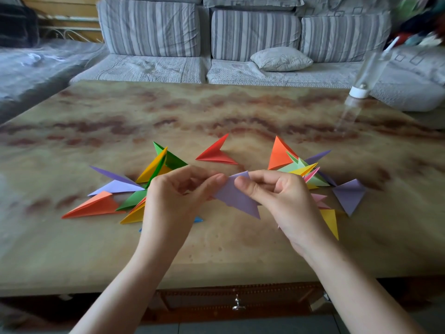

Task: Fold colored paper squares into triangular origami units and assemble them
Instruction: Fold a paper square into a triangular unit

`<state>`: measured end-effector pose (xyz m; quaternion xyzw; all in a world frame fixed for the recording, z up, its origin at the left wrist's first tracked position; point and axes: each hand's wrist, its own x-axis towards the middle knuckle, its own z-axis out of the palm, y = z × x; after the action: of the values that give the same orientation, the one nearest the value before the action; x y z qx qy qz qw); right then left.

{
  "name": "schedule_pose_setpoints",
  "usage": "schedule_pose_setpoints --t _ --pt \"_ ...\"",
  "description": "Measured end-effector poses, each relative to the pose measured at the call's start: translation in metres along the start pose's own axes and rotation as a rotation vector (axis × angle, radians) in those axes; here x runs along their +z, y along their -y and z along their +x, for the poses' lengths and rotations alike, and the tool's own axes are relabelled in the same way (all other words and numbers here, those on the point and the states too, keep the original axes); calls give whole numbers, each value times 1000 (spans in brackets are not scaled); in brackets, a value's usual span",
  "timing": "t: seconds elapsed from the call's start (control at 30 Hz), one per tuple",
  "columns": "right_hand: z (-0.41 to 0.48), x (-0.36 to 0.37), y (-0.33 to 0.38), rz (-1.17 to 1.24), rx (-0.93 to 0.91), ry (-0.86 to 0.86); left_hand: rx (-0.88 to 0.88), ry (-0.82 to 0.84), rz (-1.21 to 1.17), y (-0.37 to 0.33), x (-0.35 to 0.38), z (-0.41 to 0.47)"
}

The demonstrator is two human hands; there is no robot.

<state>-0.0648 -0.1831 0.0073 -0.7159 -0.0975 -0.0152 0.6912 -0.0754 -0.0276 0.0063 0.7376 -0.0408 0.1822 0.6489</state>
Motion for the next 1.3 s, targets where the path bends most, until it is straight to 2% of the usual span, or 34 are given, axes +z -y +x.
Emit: schedule_pose_setpoints --t 0.17,0.5,0.6,0.8,0.93,1.13,1.3 --pt "1 1 -2 -33 -54 -5 -9 9 12 3 1 1" --pt "1 -2 -5 6 -20 -2 -3 -40 12 8 3 1" --pt "1 -2 -5 -48 -51 13 -42 20 -14 10 1 2" --pt "0 0 -6 -93 -68 81 88 122 112 4 0 1" --pt "-2 1 -7 -164 -75 116 95 99 137 8 -1 2" --pt "0 0 -4 -81 41 228 87 12 122 9 -2 2" --pt "-1 -2 0 -64 52 261 81 -30 117 10 -2 3"
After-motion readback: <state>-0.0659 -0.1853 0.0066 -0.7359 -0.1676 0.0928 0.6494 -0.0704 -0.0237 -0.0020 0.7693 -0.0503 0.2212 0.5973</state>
